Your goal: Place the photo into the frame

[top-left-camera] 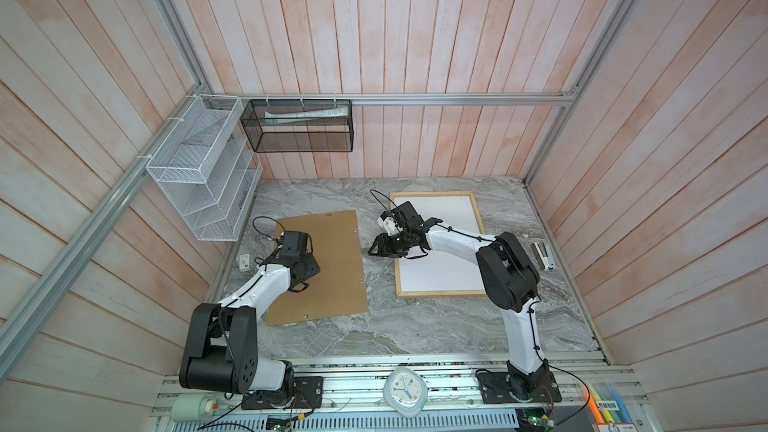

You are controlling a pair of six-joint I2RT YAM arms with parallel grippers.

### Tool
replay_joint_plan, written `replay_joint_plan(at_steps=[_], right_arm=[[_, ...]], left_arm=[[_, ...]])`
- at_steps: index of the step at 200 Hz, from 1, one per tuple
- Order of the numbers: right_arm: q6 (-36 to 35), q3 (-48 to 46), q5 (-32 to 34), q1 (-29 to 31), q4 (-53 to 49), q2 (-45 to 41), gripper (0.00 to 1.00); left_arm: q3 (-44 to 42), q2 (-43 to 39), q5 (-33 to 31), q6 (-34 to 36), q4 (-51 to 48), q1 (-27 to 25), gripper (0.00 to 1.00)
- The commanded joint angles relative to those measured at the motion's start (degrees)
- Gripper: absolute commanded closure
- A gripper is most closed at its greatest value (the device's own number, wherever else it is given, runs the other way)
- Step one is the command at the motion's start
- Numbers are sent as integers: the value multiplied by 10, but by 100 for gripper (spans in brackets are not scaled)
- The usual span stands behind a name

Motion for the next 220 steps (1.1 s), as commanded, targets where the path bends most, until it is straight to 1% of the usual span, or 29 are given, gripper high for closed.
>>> replay_joint_plan(at_steps=[1,26,67,86,120,160,196,220], right_arm=[[-16,-4,-11,8,0,15,53],[-19,-7,-14,12,-1,18,54],[-19,-13,-10,19,-1,18,54],[-13,-16,-6,23,3,19,54],[-7,-12,-4,28,2,31,55],[-3,-3,0,29,-3,39,55],[-9,18,5,25,-24,50,55],[-12,28,6,23,-32,55,55]], left_arm=[[-24,-16,-49,-15,5,29,4],[-31,-21,-40,-11,26,66,3],[-24,-6,-34,17,33,103,4],[-29,-2,-23,18,39,116,4],[-24,29,-16,15,28,119,6],[-32,36,19,21,42,119,10],[-47,45,84,36,65,119,15],[-50,56,113,40,72,117,17]])
